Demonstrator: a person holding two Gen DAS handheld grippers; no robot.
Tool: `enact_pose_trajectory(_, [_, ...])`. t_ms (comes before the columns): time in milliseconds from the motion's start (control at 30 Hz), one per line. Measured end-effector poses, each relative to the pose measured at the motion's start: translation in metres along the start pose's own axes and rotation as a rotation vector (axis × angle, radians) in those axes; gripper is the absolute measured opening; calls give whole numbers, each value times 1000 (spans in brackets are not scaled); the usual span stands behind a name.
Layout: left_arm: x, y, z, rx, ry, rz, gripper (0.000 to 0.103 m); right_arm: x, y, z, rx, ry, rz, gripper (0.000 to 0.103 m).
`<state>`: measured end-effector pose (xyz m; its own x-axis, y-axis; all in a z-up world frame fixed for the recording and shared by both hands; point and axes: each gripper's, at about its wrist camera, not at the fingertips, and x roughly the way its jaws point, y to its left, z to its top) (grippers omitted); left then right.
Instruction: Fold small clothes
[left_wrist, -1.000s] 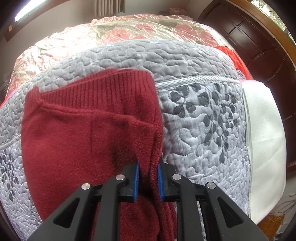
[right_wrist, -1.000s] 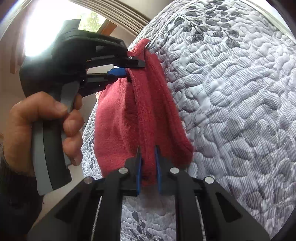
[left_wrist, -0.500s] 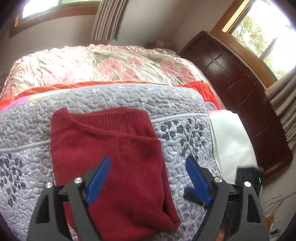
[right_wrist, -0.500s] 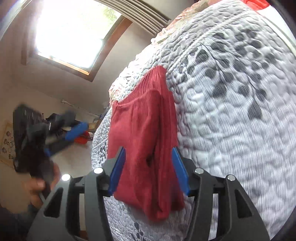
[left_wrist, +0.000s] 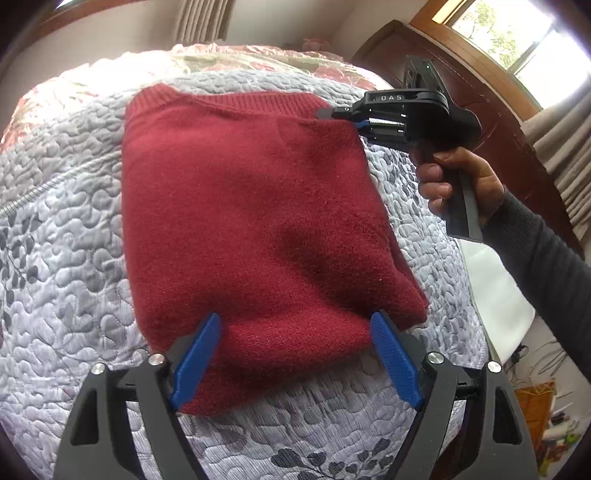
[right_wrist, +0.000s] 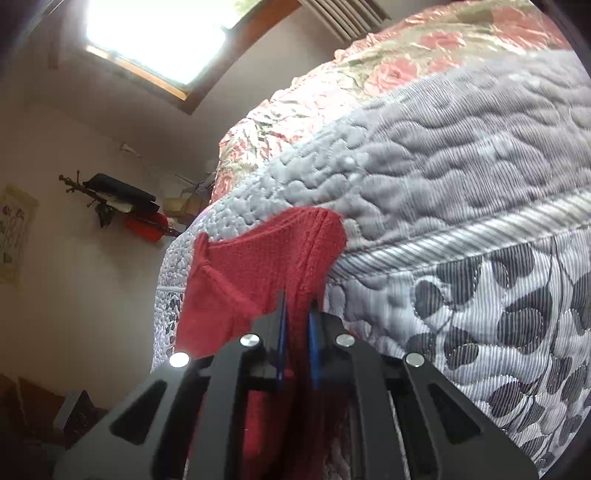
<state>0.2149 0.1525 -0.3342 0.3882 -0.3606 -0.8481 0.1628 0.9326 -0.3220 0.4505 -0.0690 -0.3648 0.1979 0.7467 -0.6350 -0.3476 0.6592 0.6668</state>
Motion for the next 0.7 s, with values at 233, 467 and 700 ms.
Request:
enact_pose_trajectory(233, [19,9,-17,6,-11,87,84,28,-7,12,-40,8,-28,7])
enact_pose_trajectory(467, [-3,5,-5,-24,-47,40,84,-11,-33,-7,176,-18,135,28])
enact_pose_trajectory(700, [-9,16,26,-24,-63,29,84,-11,-7,-24,122,88,80,32])
